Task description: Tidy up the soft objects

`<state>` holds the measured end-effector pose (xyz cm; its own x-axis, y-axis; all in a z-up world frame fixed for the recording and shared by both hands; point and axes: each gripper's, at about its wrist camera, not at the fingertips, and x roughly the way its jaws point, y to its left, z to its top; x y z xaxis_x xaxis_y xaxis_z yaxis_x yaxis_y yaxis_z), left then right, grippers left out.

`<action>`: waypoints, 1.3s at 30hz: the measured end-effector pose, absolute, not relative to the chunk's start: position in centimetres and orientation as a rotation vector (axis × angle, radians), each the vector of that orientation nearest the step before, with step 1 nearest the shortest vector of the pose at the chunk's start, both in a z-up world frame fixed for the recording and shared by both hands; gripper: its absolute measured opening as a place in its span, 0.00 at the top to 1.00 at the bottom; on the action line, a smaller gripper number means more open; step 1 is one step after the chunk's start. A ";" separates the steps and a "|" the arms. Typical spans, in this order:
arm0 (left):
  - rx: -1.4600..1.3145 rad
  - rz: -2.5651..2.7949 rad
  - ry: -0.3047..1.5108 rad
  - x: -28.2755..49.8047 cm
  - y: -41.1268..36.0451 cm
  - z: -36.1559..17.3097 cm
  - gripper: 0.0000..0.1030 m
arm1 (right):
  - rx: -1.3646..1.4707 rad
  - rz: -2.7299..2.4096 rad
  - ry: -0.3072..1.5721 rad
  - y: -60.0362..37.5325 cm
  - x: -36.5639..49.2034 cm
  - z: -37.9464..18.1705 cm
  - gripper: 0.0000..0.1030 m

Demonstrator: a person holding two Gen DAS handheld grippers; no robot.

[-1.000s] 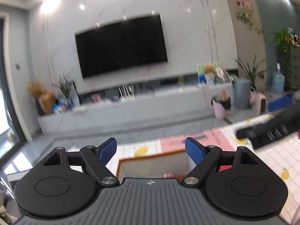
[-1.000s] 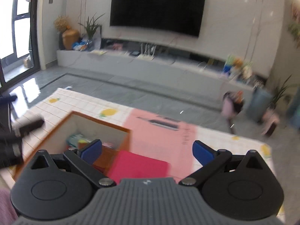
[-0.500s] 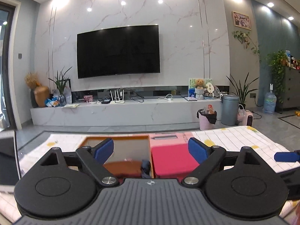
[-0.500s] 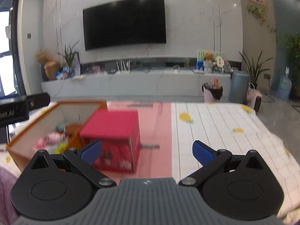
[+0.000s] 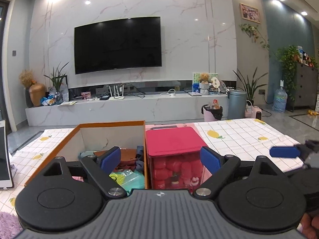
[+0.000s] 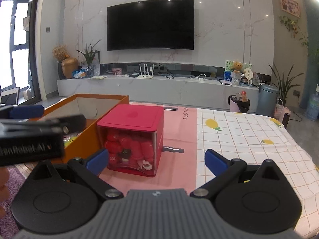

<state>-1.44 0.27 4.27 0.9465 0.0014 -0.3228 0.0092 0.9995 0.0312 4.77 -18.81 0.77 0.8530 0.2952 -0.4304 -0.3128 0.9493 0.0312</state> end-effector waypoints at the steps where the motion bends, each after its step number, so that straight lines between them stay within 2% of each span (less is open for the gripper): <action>1: 0.021 -0.001 0.325 -1.6 0.2 4.1 0.00 | -0.045 0.316 0.443 -18.8 4.7 0.8 0.03; 39: 0.050 0.029 0.296 -2.4 -0.9 3.4 0.00 | -0.038 0.303 0.499 -19.3 4.9 0.2 0.03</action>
